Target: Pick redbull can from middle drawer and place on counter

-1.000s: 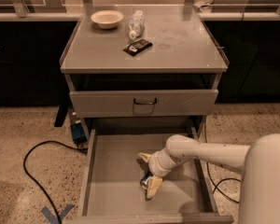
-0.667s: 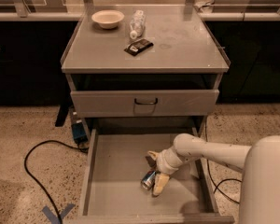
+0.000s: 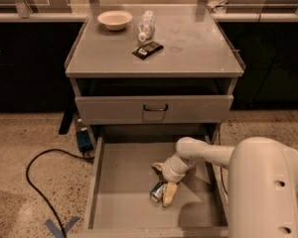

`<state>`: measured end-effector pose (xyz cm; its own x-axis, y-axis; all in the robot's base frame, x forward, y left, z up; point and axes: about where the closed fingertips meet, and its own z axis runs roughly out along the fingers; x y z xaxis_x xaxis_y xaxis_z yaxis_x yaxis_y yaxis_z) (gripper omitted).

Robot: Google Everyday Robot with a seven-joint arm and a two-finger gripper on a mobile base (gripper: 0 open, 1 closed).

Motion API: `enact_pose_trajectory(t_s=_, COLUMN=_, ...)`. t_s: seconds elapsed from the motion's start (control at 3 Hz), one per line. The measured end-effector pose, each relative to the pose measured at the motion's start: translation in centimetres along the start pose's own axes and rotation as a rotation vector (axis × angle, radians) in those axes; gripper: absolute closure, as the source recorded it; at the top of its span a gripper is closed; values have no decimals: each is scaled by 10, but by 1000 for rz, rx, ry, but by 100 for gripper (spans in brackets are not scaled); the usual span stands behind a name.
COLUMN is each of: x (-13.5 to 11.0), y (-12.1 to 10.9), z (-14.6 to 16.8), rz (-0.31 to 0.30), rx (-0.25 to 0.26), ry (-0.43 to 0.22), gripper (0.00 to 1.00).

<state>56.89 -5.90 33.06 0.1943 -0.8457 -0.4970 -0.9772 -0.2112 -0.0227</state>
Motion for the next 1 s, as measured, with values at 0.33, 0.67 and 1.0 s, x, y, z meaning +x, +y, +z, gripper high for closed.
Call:
enact_pose_trajectory(t_s=0.33, x=-5, y=5, z=2, rz=-9, rx=-40, ry=-3, gripper=20)
enact_pose_trajectory(t_s=0.67, x=-5, y=5, z=2, rz=-9, rx=-40, ry=-3, gripper=43)
enact_pose_trajectory(t_s=1.0, x=-9, y=5, z=-5, rz=-9, rx=-40, ry=-3, gripper=66)
